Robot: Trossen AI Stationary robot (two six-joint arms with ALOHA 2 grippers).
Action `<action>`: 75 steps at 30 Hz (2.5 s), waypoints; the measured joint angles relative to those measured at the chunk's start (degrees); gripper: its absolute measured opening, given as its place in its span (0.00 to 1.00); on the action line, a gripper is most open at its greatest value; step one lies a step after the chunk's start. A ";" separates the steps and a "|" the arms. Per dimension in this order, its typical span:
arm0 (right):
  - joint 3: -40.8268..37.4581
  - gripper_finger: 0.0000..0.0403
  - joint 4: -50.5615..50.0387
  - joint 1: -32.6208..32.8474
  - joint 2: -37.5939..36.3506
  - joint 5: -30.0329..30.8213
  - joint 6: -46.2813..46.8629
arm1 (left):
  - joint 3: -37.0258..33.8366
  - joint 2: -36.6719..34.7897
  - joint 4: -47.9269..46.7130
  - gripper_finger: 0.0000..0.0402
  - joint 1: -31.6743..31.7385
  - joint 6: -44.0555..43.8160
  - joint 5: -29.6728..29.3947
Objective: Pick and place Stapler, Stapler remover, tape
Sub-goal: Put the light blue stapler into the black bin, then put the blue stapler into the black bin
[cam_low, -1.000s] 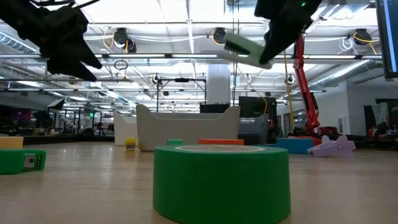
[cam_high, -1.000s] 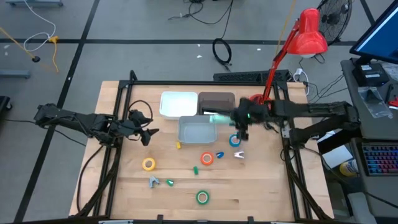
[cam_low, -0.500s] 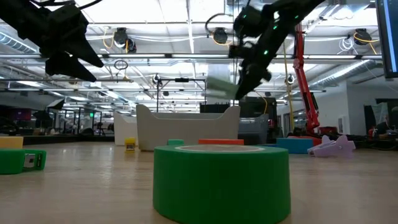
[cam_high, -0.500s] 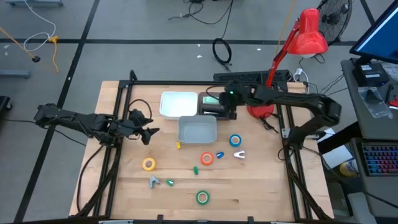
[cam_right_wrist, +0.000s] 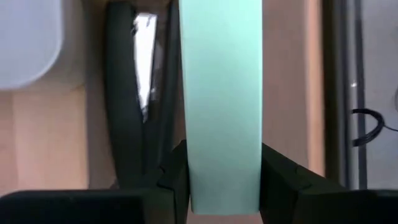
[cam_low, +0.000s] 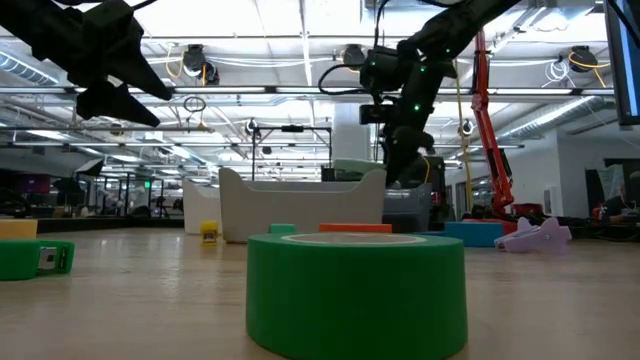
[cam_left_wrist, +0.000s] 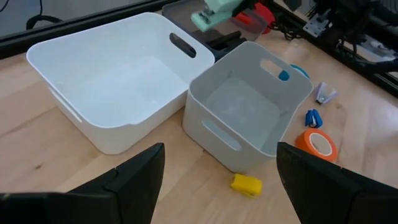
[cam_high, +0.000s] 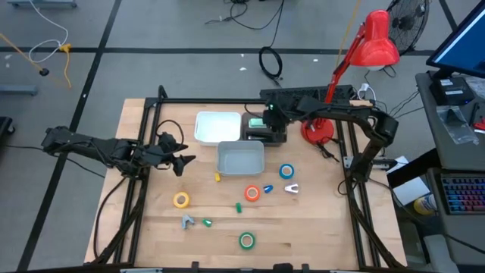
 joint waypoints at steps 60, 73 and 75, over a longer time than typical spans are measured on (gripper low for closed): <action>-0.04 0.45 2.57 -2.71 8.17 -0.90 -0.90 | 0.07 0.01 1.57 0.77 -0.04 -0.85 0.66; -0.04 0.62 3.67 1.00 -0.38 6.32 -4.87 | 0.07 0.01 1.53 0.77 -0.04 2.11 0.66; -0.04 0.61 3.54 2.60 -3.55 6.32 -4.36 | 0.07 -0.01 1.55 0.77 -0.04 3.13 0.64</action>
